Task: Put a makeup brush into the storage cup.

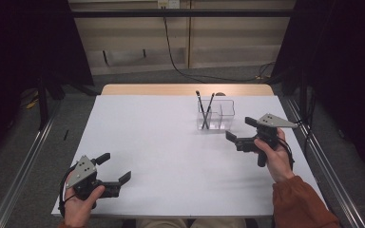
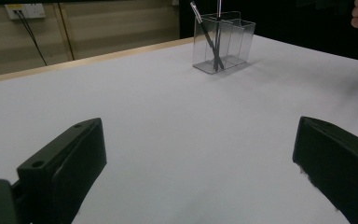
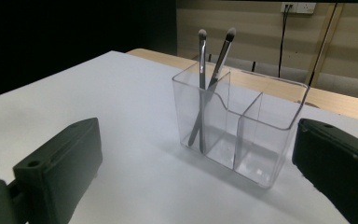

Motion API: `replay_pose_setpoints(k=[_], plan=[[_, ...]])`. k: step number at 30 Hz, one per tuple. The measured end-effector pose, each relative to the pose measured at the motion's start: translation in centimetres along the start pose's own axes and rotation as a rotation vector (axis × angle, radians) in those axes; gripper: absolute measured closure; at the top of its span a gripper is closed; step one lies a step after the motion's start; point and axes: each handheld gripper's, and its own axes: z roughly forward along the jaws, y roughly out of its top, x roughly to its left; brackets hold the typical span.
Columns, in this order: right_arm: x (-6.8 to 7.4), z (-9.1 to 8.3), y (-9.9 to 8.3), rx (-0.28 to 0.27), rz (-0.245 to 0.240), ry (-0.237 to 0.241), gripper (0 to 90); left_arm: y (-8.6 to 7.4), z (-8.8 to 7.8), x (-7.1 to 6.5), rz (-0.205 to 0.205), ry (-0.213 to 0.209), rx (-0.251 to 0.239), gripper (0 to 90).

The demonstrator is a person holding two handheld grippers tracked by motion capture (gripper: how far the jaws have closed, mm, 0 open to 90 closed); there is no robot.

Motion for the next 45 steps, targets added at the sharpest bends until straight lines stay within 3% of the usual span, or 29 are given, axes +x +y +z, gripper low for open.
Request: replay_pose_setpoints(k=[10,17,33,45], plan=[[0.2,-2.4,-1.4,0.001,0.007,-0.001,1.2,0.0,-0.3,0.1,-0.014,0.005,-0.014,1.8],[0.2,-4.0,-2.3,-0.002,0.009,-0.01,1.3,-0.1,-0.2,0.0,-0.001,-0.001,-0.008,1.7],[0.1,-8.2,-4.9,-0.037,0.04,-0.069,1.9,0.0,-0.6,-0.6,0.012,0.0,-0.01,1.7],[0.3,-9.8,-6.6,0.0,0.053,-0.074,1.8,-0.2,-0.9,-0.6,-0.001,0.007,-0.009,1.7]])
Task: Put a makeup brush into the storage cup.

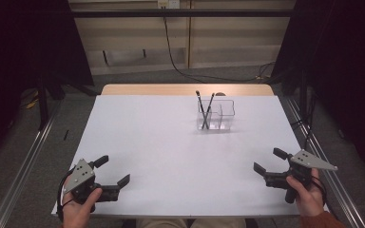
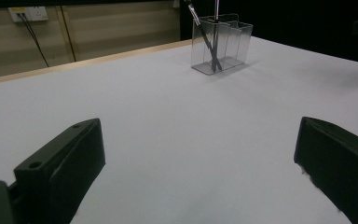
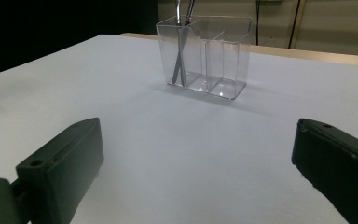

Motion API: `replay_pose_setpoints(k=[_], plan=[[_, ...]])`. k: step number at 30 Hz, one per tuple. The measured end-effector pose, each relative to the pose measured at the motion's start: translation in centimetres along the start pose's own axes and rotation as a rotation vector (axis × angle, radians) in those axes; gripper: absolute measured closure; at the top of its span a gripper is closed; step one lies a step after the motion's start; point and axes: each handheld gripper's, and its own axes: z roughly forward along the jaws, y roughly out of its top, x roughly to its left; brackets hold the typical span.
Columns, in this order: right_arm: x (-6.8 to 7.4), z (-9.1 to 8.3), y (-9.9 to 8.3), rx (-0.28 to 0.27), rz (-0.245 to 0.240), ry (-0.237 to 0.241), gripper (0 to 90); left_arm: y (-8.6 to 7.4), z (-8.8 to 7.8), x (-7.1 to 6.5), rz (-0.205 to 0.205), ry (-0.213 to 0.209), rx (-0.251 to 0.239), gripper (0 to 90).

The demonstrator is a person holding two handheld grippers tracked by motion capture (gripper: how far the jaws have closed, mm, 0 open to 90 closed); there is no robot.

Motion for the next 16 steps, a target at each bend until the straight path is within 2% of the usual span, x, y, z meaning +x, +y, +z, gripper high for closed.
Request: replay_pose_setpoints(k=[3,7,16], plan=[[0.06,-0.29,-0.16,-0.001,0.003,-0.004,1.8,-0.01,-0.09,0.04,-0.005,-0.001,-0.004,1.7],[0.14,-0.46,-0.67,0.013,-0.017,-0.008,1.7,-0.01,-0.14,0.11,-0.004,0.003,-0.003,1.7],[0.02,-0.37,-0.71,0.008,0.001,0.002,1.7,-0.01,-0.11,0.24,-0.003,0.002,0.002,1.7]])
